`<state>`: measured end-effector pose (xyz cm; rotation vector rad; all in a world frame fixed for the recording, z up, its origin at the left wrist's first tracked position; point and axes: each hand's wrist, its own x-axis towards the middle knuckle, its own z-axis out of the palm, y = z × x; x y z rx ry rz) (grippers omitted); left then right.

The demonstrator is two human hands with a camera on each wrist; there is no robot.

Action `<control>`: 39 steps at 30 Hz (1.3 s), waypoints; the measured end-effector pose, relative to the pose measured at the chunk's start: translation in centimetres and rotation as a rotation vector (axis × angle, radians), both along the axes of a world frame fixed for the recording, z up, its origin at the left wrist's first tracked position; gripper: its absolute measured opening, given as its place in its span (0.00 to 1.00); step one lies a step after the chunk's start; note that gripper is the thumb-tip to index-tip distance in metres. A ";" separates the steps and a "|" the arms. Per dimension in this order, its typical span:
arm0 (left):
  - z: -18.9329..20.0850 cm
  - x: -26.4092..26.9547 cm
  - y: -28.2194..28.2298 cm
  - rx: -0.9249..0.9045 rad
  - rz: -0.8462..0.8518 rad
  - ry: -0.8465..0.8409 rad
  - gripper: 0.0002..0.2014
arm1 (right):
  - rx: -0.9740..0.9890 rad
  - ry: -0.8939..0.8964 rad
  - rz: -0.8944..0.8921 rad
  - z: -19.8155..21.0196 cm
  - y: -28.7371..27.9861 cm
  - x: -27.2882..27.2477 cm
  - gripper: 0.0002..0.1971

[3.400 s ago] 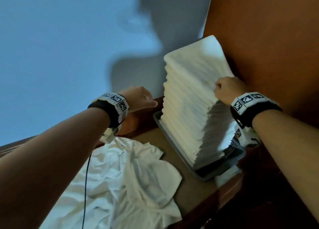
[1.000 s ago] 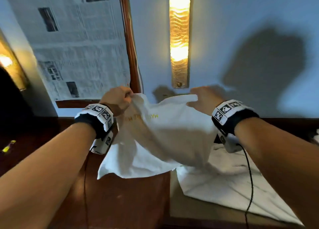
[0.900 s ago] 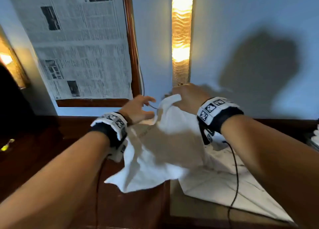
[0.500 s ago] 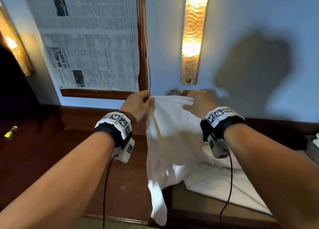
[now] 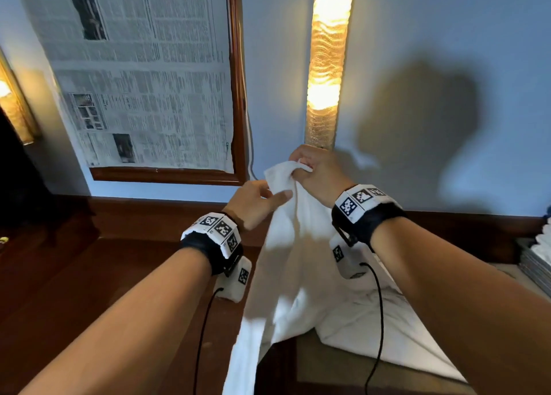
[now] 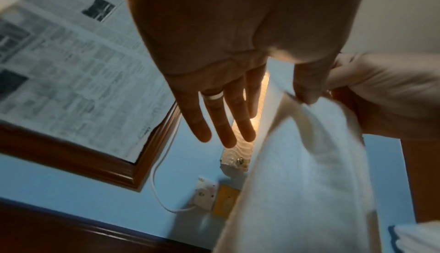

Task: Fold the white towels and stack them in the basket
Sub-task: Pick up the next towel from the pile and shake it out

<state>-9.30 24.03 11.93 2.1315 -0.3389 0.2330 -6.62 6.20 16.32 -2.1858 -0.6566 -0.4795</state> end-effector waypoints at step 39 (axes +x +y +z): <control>4.4 10.7 -4.5 -0.114 -0.158 -0.095 0.19 | -0.061 -0.220 -0.188 1.4 -5.1 9.4 0.18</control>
